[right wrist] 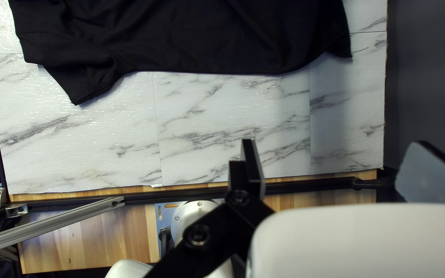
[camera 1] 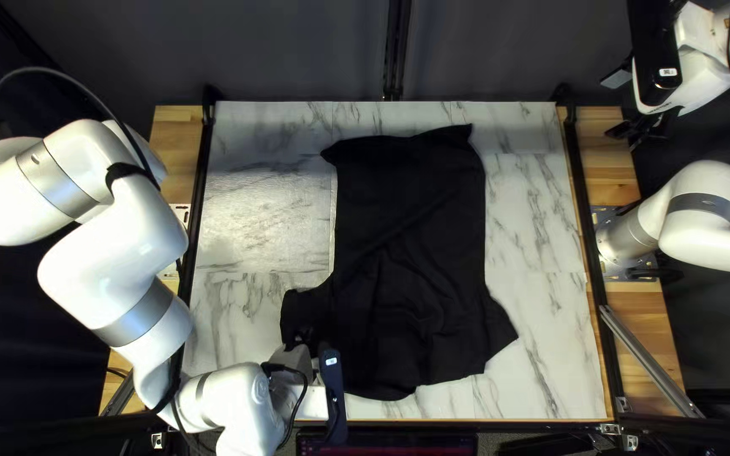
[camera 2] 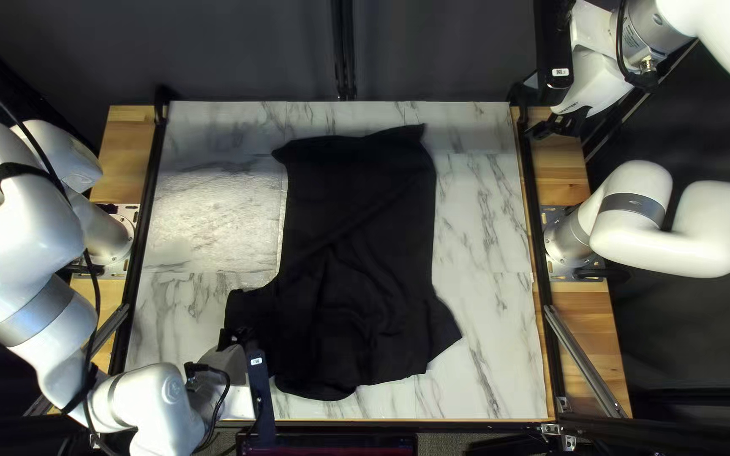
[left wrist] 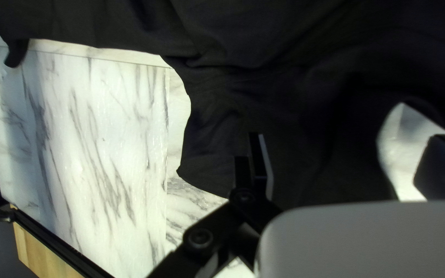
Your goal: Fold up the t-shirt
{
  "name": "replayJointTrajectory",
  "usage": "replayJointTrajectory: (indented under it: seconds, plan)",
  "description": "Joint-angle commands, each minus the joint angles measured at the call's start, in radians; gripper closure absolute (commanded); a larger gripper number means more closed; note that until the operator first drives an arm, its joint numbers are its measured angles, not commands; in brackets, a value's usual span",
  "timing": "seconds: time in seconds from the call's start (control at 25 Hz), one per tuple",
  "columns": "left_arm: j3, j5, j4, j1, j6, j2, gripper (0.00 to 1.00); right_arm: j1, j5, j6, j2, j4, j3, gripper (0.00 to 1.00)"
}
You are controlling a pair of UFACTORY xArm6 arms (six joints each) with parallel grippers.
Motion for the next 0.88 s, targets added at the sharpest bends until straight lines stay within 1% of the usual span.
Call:
replayJointTrajectory:
  seconds: [0.04,0.08,0.36,0.64,0.84,0.88]
  plan:
    - [0.008,0.008,-0.004,0.004,0.006,-0.011,0.42,0.0,0.0,0.0,0.0,0.0,0.0,0.0]
    - [0.003,0.024,-0.011,-0.003,0.012,-0.016,1.0,0.0,0.0,0.0,0.0,0.0,0.0,0.0]
    - [-0.02,0.123,-0.048,-0.044,0.026,-0.047,1.0,0.0,0.0,0.0,0.0,0.0,0.0,0.0]
    - [-0.074,0.26,-0.042,-0.055,0.119,-0.093,1.0,0.0,0.0,0.0,0.0,0.0,0.0,0.0]
    - [-0.135,0.347,-0.043,-0.064,0.185,-0.094,1.0,0.0,0.0,0.0,0.0,0.0,0.0,0.0]
    - [-0.163,0.372,-0.048,-0.067,0.201,-0.083,1.0,0.0,0.0,0.0,0.0,0.0,0.0,0.0]
